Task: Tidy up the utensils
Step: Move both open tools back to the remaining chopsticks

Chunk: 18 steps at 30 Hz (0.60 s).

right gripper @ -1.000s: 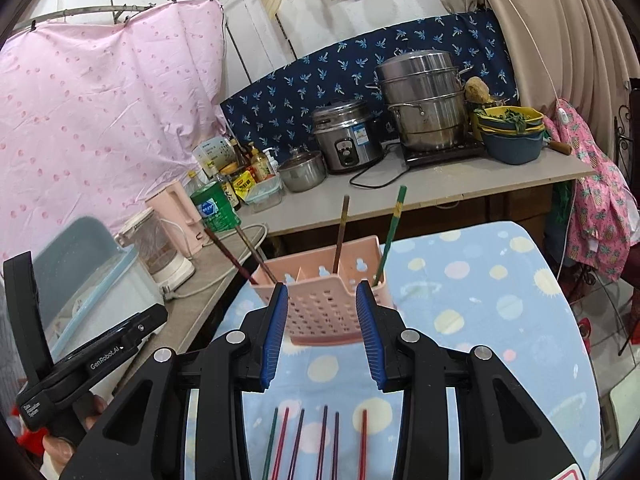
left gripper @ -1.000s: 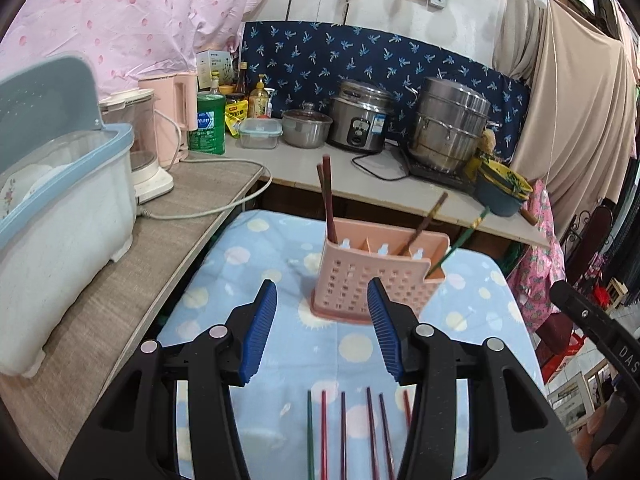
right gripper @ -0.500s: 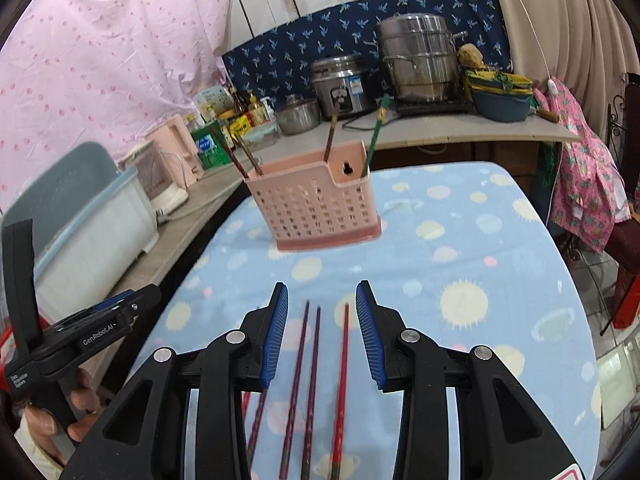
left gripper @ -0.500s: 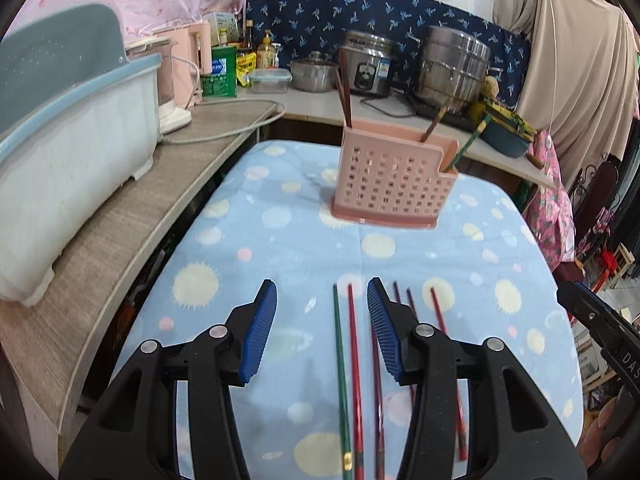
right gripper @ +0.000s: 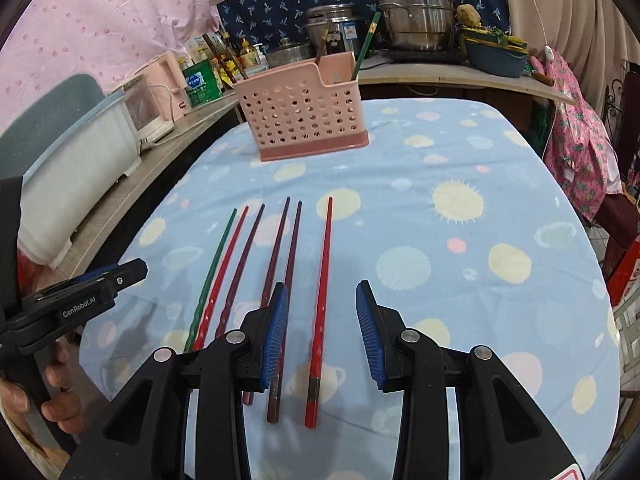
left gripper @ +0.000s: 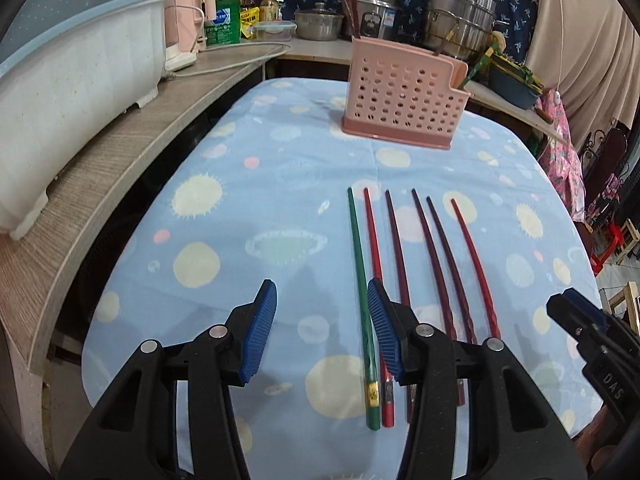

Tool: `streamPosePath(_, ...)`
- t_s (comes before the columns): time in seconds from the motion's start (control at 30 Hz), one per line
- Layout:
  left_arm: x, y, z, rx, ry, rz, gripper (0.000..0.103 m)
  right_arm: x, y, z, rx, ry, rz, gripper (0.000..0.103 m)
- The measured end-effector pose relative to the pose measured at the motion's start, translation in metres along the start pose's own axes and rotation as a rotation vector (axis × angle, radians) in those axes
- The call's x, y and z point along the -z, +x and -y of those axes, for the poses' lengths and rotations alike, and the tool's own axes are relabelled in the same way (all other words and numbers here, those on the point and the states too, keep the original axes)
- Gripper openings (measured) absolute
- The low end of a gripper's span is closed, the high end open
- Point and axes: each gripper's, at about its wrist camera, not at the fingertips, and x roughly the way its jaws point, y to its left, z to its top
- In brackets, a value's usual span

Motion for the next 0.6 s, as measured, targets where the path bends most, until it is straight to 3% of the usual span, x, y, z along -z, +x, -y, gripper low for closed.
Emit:
streamPosePath(0.43, 0.035, 0.014, 0.004, 0.021, 0.012, -0.082, 0.045, 0.043, 0.018, -0.001, 0.002, 0.01, -0.09, 0.033)
streamPosePath(0.6, 0.043, 0.015, 0.004, 0.04, 0.005, -0.094, 0.045, 0.051, 0.022, -0.005, 0.005, -0.003, -0.107, 0.024)
